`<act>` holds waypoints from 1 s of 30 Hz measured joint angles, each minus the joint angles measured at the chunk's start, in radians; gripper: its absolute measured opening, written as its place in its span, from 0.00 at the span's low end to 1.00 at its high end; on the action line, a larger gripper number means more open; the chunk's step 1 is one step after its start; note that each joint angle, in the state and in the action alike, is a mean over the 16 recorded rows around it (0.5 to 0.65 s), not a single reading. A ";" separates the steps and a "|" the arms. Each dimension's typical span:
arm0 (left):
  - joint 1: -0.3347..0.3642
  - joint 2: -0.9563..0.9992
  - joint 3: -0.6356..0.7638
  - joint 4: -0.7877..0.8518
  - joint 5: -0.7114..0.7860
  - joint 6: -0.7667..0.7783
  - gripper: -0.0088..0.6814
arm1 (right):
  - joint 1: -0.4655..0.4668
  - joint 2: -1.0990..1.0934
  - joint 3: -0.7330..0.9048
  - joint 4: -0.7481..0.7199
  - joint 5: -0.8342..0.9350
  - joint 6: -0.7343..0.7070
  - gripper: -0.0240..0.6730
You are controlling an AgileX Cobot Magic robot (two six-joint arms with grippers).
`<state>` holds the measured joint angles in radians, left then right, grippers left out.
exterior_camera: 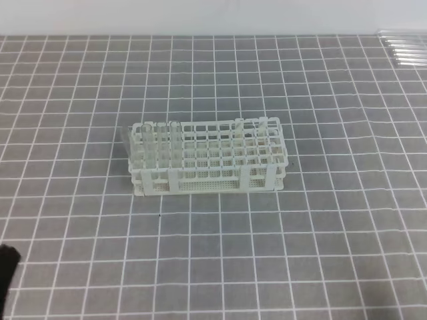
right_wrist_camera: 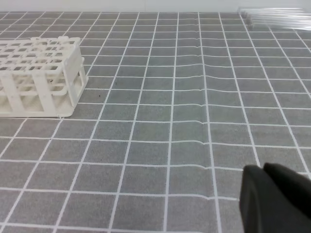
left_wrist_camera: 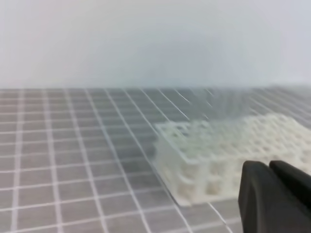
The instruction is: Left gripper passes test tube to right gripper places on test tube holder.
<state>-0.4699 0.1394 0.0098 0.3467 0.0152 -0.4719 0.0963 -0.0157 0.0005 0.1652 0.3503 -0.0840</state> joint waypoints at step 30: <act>0.301 -0.156 -0.003 -0.279 0.257 0.373 0.01 | 0.000 0.000 0.000 0.004 -0.002 0.000 0.02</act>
<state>-0.1685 -0.0169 0.0069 0.0674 0.2726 -0.0985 0.0963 -0.0157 0.0005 0.1687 0.3483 -0.0840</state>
